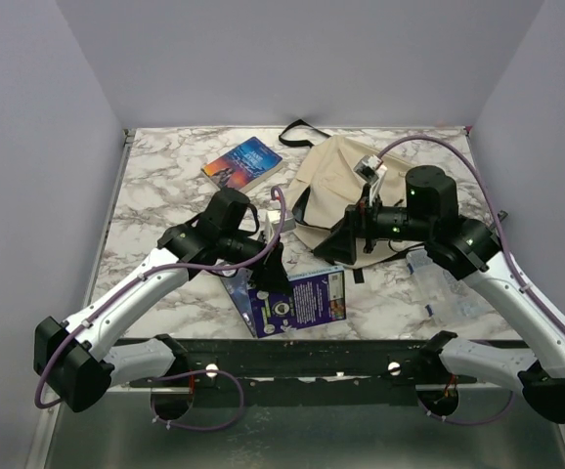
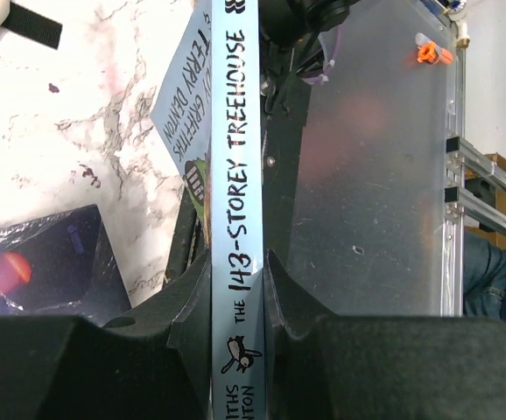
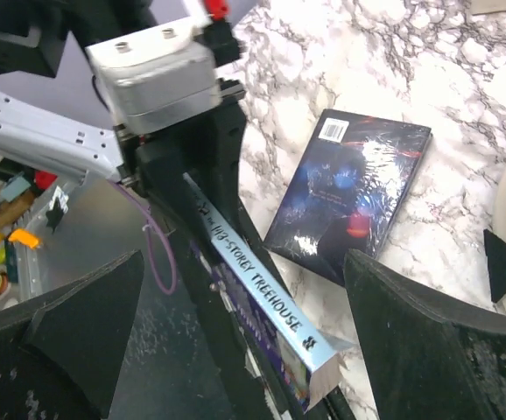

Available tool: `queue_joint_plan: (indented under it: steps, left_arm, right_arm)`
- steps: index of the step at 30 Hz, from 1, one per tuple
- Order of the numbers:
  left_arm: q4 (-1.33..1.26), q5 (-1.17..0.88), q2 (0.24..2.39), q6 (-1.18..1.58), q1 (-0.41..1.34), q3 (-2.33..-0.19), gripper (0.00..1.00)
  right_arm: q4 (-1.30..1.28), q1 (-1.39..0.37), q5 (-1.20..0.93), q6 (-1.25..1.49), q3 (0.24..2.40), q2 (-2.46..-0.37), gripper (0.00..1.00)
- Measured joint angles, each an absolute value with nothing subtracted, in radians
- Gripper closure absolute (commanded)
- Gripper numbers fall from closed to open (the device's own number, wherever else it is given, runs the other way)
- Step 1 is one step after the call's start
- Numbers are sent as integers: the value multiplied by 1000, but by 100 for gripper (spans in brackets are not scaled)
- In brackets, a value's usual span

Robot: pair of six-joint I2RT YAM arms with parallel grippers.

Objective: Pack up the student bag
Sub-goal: Pick up the book from the center of the board.

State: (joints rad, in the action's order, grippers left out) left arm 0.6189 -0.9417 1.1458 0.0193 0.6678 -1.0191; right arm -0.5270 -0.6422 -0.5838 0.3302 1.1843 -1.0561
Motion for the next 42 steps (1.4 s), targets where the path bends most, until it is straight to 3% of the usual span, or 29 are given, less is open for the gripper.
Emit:
queue_joint_plan:
  steps: [6, 10, 18, 24, 26, 27, 28, 30, 32, 34, 37, 42]
  left_arm:
    - [631, -929, 1150, 17, 669, -1019, 100]
    - [630, -935, 1150, 4, 670, -1019, 100]
    - [629, -981, 1139, -1, 670, -1019, 100]
    - [603, -1017, 1110, 19, 668, -1019, 100]
    - [590, -1031, 1109, 44, 661, -1019, 100]
    - [580, -1044, 1109, 63, 653, -1019, 100]
    - [569, -1059, 1109, 80, 643, -1019, 100]
    - [493, -1112, 1101, 158, 609, -1001, 81]
    - [388, -1152, 1088, 266, 569, -964, 53]
    - [323, -1189, 1083, 353, 534, -934, 38]
    - [178, -1204, 1051, 512, 445, -880, 31]
    - [56, -1234, 971, 645, 401, -838, 30]
  right_arm:
    - [-572, -643, -764, 267, 1211, -1125, 3]
    - [-562, -647, -852, 270, 1124, -1183, 20]
    - [-466, -647, -987, 314, 971, -1183, 36]
    - [-358, -647, -1047, 391, 863, -1111, 71]
    - [-319, -647, -1056, 409, 854, -1085, 93]
    - [-289, -647, -1058, 422, 844, -1070, 99]
    - [-258, -647, -1066, 440, 834, -1055, 99]
    - [-214, -647, -1053, 479, 826, -1035, 100]
    - [-139, -647, -1031, 534, 813, -1029, 99]
    - [-52, -649, -1013, 604, 791, -1028, 99]
    - [-2, -646, -993, 688, 776, -1026, 99]
    - [25, -615, -981, 745, 809, -1028, 100]
